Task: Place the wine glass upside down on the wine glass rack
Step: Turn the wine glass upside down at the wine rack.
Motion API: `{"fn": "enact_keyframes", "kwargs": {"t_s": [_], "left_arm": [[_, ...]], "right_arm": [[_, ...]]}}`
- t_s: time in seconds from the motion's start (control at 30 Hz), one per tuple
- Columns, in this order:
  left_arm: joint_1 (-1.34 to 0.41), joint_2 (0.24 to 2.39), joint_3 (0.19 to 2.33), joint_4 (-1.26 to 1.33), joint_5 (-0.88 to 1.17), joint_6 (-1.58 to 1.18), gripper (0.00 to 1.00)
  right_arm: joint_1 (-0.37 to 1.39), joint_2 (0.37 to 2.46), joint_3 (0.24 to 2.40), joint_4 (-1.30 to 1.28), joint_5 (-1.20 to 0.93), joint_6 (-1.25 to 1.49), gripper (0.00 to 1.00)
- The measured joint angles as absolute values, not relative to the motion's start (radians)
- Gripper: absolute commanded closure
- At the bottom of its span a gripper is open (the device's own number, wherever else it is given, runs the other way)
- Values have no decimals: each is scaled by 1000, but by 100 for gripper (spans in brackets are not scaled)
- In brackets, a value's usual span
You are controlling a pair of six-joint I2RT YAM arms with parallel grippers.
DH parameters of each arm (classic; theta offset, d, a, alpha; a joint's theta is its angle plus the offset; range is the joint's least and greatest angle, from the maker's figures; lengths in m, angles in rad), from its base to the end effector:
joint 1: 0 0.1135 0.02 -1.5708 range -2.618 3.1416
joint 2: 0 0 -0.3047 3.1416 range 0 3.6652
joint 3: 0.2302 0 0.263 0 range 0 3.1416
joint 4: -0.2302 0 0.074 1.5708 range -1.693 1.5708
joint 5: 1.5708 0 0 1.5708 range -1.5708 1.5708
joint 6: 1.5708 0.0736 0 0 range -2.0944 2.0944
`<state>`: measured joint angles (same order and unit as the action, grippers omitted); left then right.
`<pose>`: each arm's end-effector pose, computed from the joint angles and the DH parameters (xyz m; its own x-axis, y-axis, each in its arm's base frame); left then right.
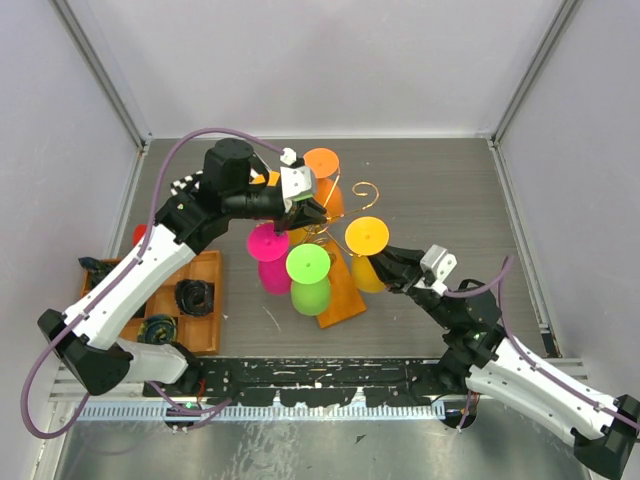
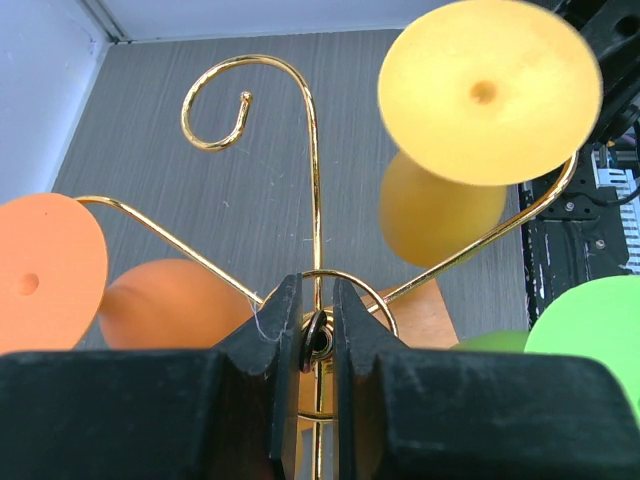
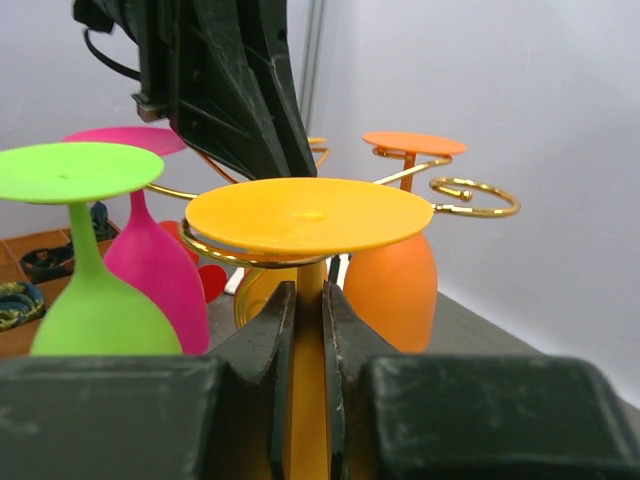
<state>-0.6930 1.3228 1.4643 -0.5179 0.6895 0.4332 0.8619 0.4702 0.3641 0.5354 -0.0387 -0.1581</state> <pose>0.2100 -0.2353 0.4563 0.1413 0.3036 -0.9422 0.9792 0.0971 0.1782 0.0913 0.1108 0.3455 0.3906 0.2138 -0.8954 -0.7290 0.6658 -0.1590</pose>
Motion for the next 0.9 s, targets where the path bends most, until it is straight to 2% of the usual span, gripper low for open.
{"fn": "enact_keyframes", "kwargs": {"t_s": [0.23, 0.5, 0.83, 0.9], "left_arm": [[-694, 1319, 1459, -511, 685, 432, 100], [-694, 1319, 1457, -505, 682, 424, 100], [-695, 1319, 1457, -501, 678, 411, 100], [-695, 1319, 1457, -501, 678, 406, 97]], "right_arm": [[862, 560, 409, 513, -12, -153, 98], [863, 580, 421, 505, -12, -148, 67], [863, 467, 421, 401, -2, -147, 59], [863, 428, 421, 368, 2, -147, 59]]}}
